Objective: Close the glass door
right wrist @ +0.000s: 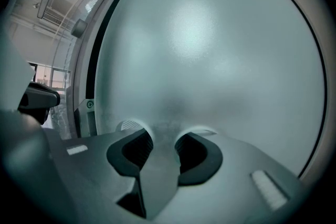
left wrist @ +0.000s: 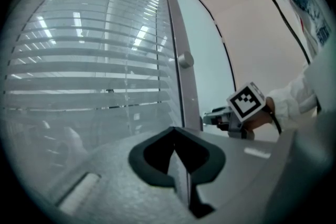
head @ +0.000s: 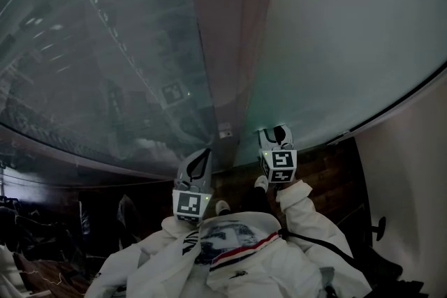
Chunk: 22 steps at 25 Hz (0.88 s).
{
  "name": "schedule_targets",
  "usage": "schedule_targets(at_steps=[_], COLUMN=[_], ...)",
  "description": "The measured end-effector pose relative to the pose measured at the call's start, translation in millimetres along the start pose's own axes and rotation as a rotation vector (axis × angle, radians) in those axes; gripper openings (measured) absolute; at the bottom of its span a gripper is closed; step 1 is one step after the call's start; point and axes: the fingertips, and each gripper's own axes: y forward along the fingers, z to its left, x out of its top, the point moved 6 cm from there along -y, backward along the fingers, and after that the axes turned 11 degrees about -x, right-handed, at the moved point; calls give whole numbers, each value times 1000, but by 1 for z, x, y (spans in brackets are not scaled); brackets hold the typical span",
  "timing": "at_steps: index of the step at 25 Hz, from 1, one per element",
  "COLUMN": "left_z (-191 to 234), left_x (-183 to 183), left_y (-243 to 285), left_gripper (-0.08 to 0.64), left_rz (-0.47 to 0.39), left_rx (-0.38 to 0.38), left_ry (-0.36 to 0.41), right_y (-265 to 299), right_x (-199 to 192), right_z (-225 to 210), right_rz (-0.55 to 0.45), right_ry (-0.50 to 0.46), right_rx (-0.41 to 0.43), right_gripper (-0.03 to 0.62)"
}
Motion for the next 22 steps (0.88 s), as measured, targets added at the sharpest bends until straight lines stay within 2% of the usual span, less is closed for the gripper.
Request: schedule_targets(at_steps=[10,22], left_z=[1,-5], left_x=[2,11], left_y=[-6,-9], left_gripper=[-5,-5], left_rz=[21,25], left_rx=[7,3], left_ry=[9,-22], right_y=[5,6], right_x=[3,1], right_z=[0,1], right_rz=[-13,-19], right_ry=[-9,-11], right_rx=[-9,-3], right_gripper=[130,130])
